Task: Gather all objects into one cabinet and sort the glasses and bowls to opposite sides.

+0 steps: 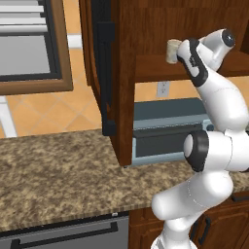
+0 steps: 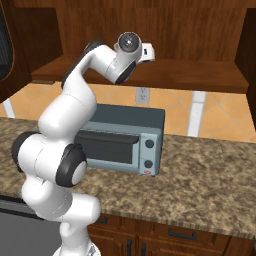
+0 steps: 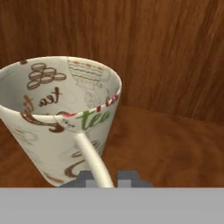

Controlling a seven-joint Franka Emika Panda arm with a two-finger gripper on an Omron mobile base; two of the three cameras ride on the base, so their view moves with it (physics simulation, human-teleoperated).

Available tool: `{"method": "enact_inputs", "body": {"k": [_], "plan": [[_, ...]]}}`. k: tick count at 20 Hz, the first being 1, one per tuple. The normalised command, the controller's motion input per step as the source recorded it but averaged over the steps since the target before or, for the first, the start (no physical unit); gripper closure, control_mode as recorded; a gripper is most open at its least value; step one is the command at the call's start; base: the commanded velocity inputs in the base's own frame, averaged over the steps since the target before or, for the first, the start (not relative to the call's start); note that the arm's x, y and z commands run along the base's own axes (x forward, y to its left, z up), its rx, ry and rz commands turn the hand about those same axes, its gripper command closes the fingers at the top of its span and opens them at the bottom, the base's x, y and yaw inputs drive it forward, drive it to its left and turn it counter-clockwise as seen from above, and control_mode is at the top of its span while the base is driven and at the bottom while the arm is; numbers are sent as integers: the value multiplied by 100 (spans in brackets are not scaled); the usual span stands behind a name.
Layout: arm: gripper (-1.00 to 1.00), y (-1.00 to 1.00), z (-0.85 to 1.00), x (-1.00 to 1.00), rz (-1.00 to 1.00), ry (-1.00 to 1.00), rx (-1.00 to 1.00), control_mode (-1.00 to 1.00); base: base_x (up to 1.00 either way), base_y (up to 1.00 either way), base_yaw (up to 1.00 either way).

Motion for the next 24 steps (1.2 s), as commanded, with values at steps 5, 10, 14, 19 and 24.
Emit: {"method": "enact_inputs", "body": {"k": [5, 10, 14, 19, 24], "plan": [[100, -4, 43, -8, -1, 4, -6, -100, 0, 0, 0], [100, -16, 59, -53, -7, 0, -3, -100, 0, 0, 0], [100, -13, 5, -86, -7, 1, -1, -100, 0, 0, 0], [100, -21, 6, -98, -6, 1, 0, -100, 0, 0, 0], [100, -29, 11, -100, -7, 0, 0, -100, 0, 0, 0]]}}
